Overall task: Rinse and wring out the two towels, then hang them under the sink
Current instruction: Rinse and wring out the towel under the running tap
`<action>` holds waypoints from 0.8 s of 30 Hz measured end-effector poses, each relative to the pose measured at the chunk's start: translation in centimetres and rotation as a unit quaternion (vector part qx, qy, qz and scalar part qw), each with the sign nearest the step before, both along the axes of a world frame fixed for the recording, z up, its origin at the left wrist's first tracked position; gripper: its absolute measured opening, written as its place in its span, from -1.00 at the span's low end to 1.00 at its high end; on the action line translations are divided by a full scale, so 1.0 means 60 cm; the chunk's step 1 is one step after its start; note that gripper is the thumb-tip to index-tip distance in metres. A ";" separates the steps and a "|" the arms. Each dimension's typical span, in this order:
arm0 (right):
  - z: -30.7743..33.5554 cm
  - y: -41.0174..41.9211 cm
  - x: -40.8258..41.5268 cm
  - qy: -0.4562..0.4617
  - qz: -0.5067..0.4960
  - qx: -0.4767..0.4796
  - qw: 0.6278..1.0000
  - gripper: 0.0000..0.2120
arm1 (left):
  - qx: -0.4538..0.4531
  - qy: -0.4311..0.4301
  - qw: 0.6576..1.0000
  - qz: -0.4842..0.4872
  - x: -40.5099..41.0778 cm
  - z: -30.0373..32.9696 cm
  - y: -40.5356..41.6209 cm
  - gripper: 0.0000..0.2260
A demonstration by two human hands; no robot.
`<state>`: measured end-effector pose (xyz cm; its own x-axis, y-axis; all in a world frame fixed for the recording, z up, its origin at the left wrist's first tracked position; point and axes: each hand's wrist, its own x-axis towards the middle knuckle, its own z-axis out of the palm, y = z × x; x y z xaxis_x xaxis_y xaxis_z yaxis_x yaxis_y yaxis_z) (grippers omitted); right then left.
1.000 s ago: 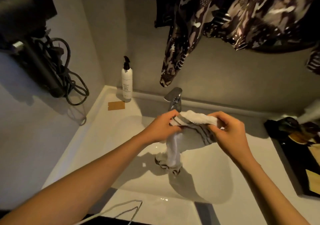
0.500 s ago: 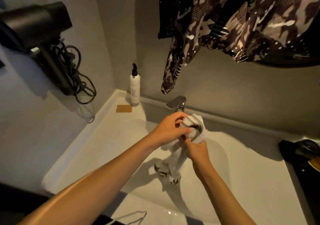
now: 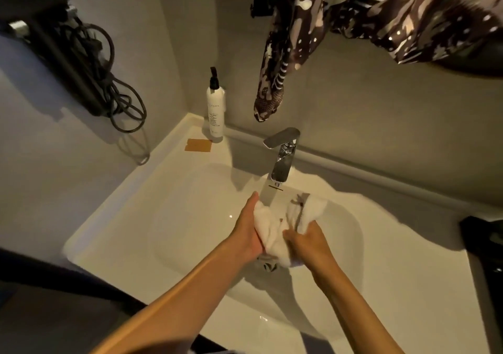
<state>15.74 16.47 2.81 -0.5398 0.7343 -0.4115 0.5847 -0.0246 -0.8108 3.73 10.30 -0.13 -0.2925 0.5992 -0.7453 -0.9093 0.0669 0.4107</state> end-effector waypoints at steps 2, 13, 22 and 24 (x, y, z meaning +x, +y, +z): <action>-0.017 -0.009 -0.006 -0.128 0.115 0.126 0.977 -0.78 | 0.009 0.071 0.994 -0.077 0.007 0.001 0.016 -0.46; -0.034 0.007 0.078 0.230 -0.248 -0.133 0.932 -0.79 | 0.003 0.231 0.957 -0.175 0.006 0.022 0.013 -0.72; -0.090 -0.057 0.035 0.387 -0.160 -0.687 0.594 -0.34 | 0.067 0.201 0.932 -0.294 0.030 0.043 0.071 -0.67; -0.078 -0.056 0.026 0.456 -0.154 -0.669 0.567 -0.22 | 0.032 0.267 0.912 -0.311 0.017 0.038 0.069 -0.79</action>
